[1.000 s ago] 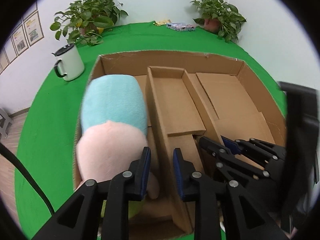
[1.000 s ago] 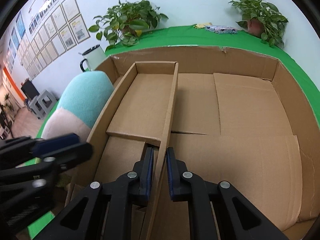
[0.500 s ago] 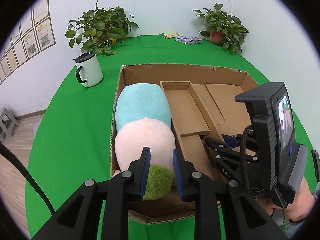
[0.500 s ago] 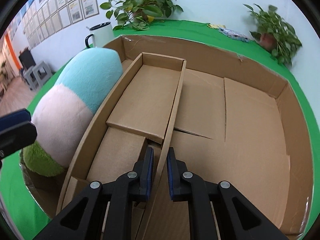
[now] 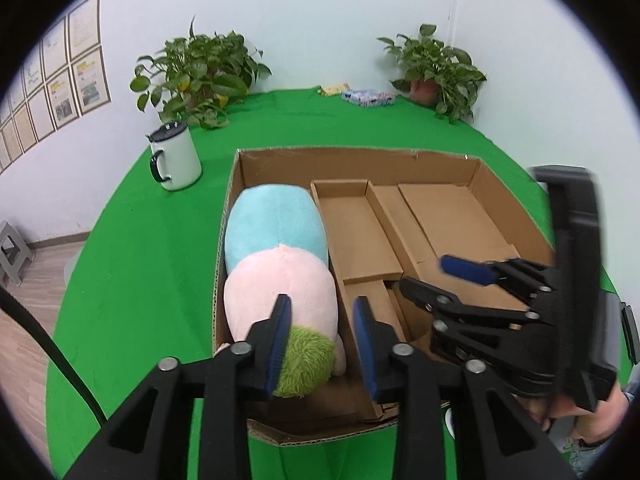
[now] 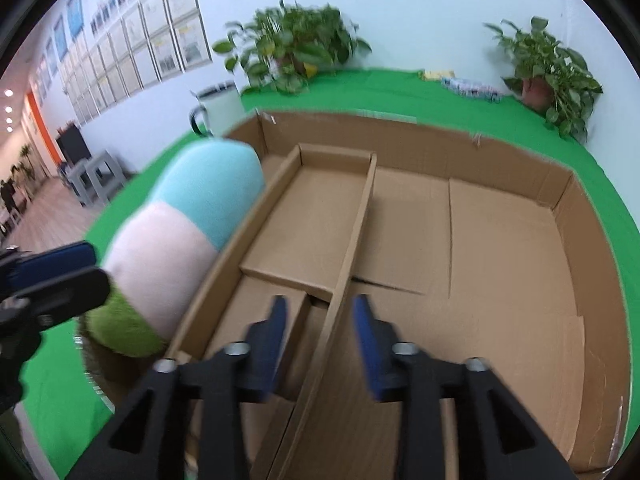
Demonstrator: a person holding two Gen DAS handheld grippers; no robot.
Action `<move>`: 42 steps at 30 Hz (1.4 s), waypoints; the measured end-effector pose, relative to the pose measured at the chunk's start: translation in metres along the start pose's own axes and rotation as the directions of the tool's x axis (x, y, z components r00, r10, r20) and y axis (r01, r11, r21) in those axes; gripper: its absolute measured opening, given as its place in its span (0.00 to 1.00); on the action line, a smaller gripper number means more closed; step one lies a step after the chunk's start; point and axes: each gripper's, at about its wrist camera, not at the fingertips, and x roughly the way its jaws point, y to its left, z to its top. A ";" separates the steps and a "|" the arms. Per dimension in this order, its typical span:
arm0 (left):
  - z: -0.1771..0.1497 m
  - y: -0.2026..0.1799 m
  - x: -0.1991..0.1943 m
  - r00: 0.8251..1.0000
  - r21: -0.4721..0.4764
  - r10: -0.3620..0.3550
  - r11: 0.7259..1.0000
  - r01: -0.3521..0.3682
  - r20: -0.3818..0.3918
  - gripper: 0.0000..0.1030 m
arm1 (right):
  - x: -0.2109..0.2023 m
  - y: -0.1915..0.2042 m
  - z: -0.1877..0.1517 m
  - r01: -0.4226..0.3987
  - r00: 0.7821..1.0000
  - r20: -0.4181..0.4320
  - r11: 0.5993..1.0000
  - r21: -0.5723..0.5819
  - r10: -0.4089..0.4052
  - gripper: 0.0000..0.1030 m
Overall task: Organize objects
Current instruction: 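Open the left tool and withdraw it toward the white hair dryer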
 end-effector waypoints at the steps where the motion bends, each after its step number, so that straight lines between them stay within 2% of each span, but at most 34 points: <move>1: -0.001 -0.002 -0.003 1.000 0.003 -0.001 1.000 0.001 0.009 0.33 | -0.012 -0.001 -0.002 0.000 0.999 0.032 1.000 -0.003 0.000 0.51; 4: -0.002 -0.006 -0.009 1.000 0.021 0.001 1.000 -0.001 0.025 0.34 | -0.043 -0.005 -0.010 0.035 0.995 0.094 0.999 -0.003 -0.034 0.59; 6: -0.006 -0.012 -0.014 0.999 0.030 0.005 1.000 -0.006 0.047 0.44 | -0.063 -0.011 -0.020 0.040 0.991 0.124 0.999 0.019 -0.042 0.70; 7: -0.008 -0.015 -0.018 0.998 0.032 0.009 0.999 -0.011 0.062 0.55 | -0.076 -0.015 -0.027 0.035 0.990 0.132 0.999 0.034 -0.039 0.72; 8: -0.012 -0.020 -0.023 0.996 0.032 0.019 0.999 -0.022 0.089 0.67 | -0.089 -0.018 -0.036 0.038 0.989 0.139 0.998 0.045 -0.044 0.78; 9: -0.016 -0.024 -0.027 0.993 0.029 0.030 0.999 -0.033 0.111 0.71 | -0.099 -0.019 -0.043 0.046 0.987 0.151 0.998 0.045 -0.053 0.89; 10: -0.021 -0.028 -0.032 0.990 0.028 0.037 0.999 -0.041 0.138 0.76 | -0.114 -0.018 -0.056 0.068 0.982 0.174 0.997 0.038 -0.074 0.94; 11: -0.028 -0.035 -0.038 0.984 0.031 0.027 0.999 -0.033 0.177 0.78 | -0.124 -0.017 -0.065 0.082 0.977 0.192 0.996 0.033 -0.087 1.00; 13: -0.039 -0.046 -0.045 0.978 0.042 -0.007 0.999 -0.002 0.209 0.78 | -0.144 -0.014 -0.086 0.106 0.970 0.216 0.994 0.025 -0.109 0.99; 17: -0.061 -0.068 -0.060 0.970 0.048 -0.093 0.995 0.085 0.225 0.78 | -0.166 -0.016 -0.124 0.171 0.957 0.231 0.984 0.050 -0.178 0.99; 24: -0.086 -0.087 -0.077 0.965 0.058 -0.140 0.990 0.130 0.221 0.77 | -0.189 -0.018 -0.164 0.180 0.955 0.225 0.981 0.074 -0.192 0.99; 28: -0.098 -0.083 -0.075 0.968 0.020 -0.179 0.984 0.178 0.178 0.77 | -0.191 -0.020 -0.175 0.146 0.965 0.207 0.987 0.075 -0.158 0.99; 30: -0.107 -0.080 -0.074 0.968 0.005 -0.198 0.980 0.200 0.151 0.78 | -0.192 -0.019 -0.189 0.099 0.977 0.180 0.992 0.074 -0.110 0.99; 35: -0.129 -0.079 -0.056 0.957 -0.039 -0.284 0.957 0.287 0.057 0.78 | -0.185 -0.014 -0.231 0.028 0.995 0.096 0.998 0.052 -0.033 0.99; 37: -0.132 -0.080 -0.039 0.937 -0.085 -0.348 0.934 0.347 -0.005 0.77 | -0.182 -0.013 -0.239 -0.007 0.997 0.080 0.998 0.059 0.002 0.99; 40: -0.133 -0.080 -0.020 0.903 -0.147 -0.426 0.898 0.415 -0.051 0.77 | -0.177 -0.010 -0.237 -0.056 0.995 0.083 0.997 0.050 0.052 0.95; 42: -0.133 -0.079 -0.006 0.872 -0.199 -0.483 0.865 0.462 -0.077 0.77 | -0.172 -0.008 -0.235 -0.080 0.994 0.081 0.995 0.052 0.075 0.88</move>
